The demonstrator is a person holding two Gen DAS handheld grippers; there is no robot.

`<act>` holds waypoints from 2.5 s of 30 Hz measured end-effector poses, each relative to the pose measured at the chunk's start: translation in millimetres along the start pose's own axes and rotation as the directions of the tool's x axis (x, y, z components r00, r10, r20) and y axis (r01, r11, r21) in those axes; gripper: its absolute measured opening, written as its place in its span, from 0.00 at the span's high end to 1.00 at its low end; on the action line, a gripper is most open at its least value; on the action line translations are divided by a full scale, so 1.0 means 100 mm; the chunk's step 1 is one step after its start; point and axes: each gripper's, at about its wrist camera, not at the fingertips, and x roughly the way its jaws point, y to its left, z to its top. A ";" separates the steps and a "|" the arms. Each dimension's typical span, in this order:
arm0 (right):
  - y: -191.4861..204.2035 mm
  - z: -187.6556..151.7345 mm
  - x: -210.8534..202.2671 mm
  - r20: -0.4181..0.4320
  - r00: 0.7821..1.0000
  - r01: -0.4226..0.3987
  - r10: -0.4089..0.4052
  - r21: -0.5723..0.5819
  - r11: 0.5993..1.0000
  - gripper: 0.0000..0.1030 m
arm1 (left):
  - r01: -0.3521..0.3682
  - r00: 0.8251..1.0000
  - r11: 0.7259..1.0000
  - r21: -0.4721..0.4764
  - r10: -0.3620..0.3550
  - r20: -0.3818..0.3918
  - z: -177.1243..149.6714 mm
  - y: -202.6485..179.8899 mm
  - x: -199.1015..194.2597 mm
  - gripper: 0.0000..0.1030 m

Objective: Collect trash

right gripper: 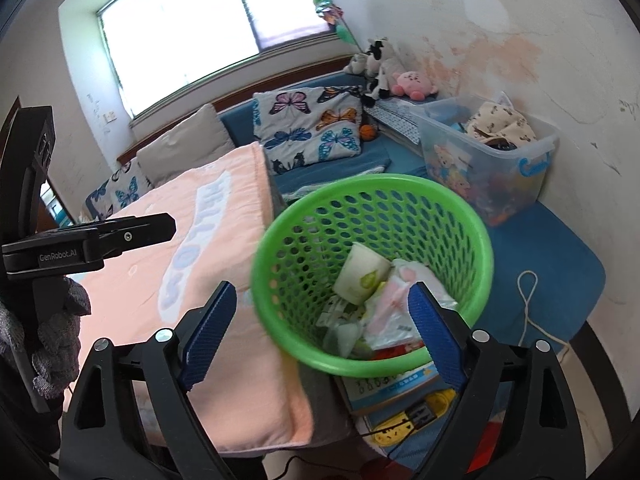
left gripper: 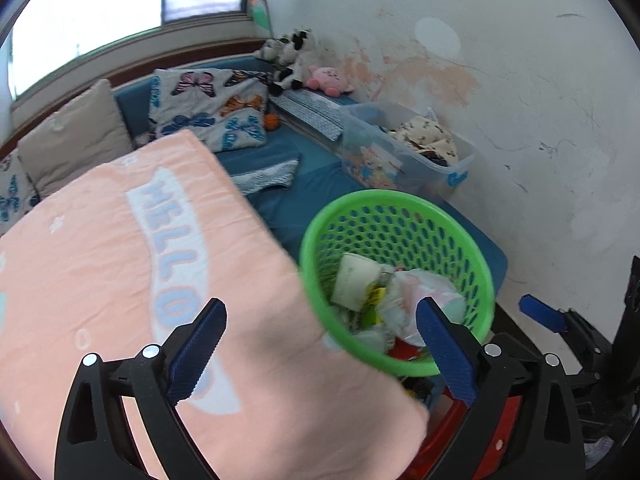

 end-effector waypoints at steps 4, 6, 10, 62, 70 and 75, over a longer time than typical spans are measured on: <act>0.18 -0.02 -0.04 -0.002 1.000 -0.023 0.023 -0.026 0.999 0.12 | -0.029 0.999 0.999 -0.030 0.030 0.021 -0.10 0.16 -0.17 0.08; 0.28 -0.02 -0.06 -0.003 1.000 -0.032 0.031 -0.043 0.999 0.11 | -0.050 0.998 0.997 -0.051 0.052 0.034 -0.18 0.27 -0.28 0.07; 0.49 -0.04 -0.07 -0.014 1.000 -0.028 0.027 -0.084 0.996 0.08 | -0.096 0.994 0.993 -0.074 0.100 0.052 -0.30 0.44 -0.45 0.07; 1.38 -0.40 -0.31 -0.006 0.994 -0.108 0.109 -0.215 0.971 0.04 | -0.357 0.899 0.899 -0.253 0.404 0.170 -1.48 1.07 -1.57 0.07; 1.40 -0.40 -0.31 -0.010 0.994 -0.111 0.112 -0.218 0.970 0.04 | -0.359 0.899 0.898 -0.256 0.406 0.166 -1.53 1.10 -1.58 0.07; 1.41 -0.40 -0.31 -0.012 0.993 -0.113 0.114 -0.222 0.968 0.04 | -0.360 0.900 0.897 -0.257 0.406 0.160 -1.55 1.12 -1.58 0.07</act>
